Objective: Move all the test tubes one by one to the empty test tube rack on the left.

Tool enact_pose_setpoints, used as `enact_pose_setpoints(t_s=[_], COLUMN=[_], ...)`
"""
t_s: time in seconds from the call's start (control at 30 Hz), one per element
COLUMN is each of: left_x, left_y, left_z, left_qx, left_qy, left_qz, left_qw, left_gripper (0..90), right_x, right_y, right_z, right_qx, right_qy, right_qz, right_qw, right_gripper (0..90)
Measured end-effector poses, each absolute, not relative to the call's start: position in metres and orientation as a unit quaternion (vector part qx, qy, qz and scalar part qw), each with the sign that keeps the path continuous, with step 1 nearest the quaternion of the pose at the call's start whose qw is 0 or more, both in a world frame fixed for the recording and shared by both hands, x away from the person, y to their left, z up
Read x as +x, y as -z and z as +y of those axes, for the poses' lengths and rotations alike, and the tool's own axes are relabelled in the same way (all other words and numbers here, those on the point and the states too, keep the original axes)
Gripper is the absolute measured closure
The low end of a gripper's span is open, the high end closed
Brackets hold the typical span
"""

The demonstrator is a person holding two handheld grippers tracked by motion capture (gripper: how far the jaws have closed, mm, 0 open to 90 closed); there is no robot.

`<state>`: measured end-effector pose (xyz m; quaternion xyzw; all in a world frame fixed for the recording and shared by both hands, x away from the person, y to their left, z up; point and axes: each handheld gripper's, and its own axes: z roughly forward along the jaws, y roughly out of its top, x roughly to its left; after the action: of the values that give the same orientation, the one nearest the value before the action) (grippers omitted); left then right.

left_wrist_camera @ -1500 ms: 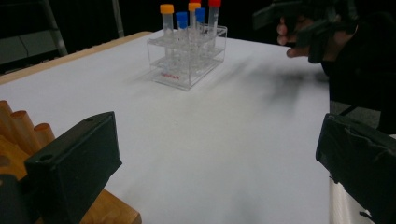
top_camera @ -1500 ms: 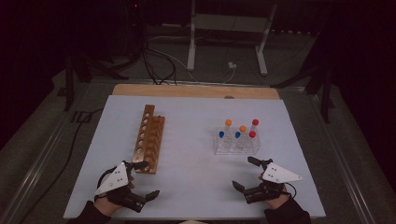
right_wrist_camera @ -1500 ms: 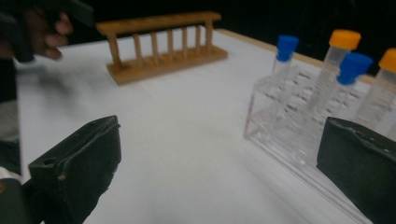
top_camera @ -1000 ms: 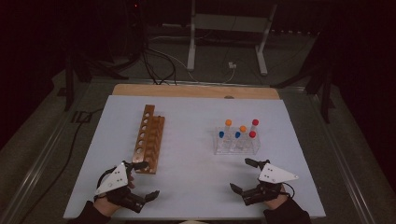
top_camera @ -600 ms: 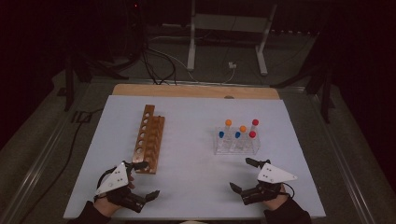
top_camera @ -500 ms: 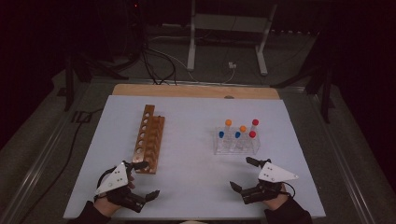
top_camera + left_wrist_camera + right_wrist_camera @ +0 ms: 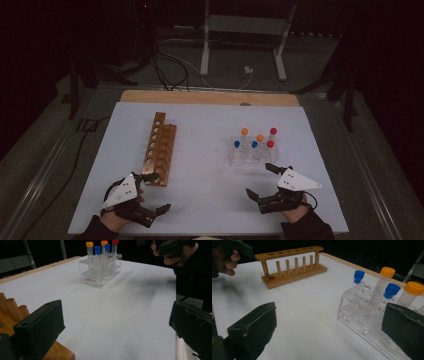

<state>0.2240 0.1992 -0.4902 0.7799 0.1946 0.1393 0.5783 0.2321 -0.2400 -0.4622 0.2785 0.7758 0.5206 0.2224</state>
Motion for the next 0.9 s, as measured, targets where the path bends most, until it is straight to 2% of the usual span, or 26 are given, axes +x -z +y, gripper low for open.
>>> enact_pose_setpoints(t_s=[0.67, 0.9], left_x=[0.224, 0.224], left_y=[0.491, 0.490], left_z=[0.199, 0.198], left_qx=[0.780, 0.782], left_qy=[-0.139, -0.140], left_qz=[0.195, 0.193], left_qw=[0.577, 0.576], left_gripper=[0.5, 0.5], right_x=[0.245, 0.254], right_y=[0.442, 0.440], right_z=[-0.216, -0.205], right_qx=[0.309, 0.326], right_qy=[-0.517, -0.515], right_qz=[0.747, 0.741], right_qw=[0.281, 0.283], right_gripper=[0.0, 0.0])
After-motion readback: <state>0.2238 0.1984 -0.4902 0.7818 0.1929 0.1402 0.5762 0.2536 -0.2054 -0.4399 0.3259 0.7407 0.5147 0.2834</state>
